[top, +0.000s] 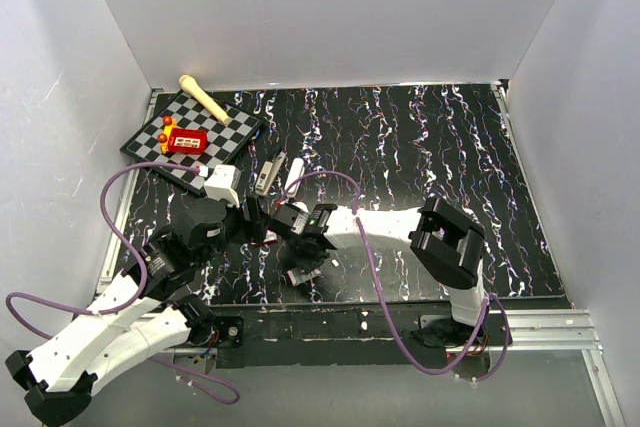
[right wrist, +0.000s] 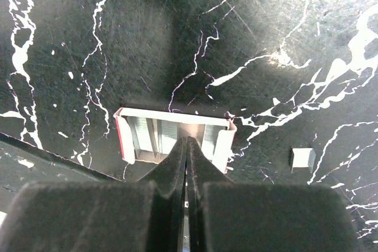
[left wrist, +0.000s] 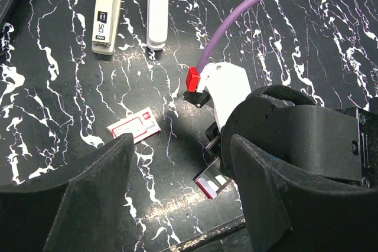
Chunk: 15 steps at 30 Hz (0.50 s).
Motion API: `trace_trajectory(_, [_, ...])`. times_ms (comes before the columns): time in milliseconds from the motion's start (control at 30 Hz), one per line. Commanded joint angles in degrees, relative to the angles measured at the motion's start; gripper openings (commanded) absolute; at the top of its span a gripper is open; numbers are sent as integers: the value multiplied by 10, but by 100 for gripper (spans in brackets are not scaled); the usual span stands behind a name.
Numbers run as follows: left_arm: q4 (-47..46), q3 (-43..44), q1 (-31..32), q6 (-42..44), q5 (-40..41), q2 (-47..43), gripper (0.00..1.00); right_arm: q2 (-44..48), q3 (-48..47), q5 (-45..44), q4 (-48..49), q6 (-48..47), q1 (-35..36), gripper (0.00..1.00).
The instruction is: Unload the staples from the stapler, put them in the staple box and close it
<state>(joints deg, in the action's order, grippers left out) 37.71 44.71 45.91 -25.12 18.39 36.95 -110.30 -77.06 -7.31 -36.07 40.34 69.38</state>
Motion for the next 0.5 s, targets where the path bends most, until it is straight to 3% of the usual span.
trace_trajectory(0, [-5,0,1,-2,-12,-4,67,-13,-34,8,0,3,-3,1])
trace_trajectory(467, [-4,0,1,-2,-9,-2,67,-17,-37,12,-3,1,-2,20])
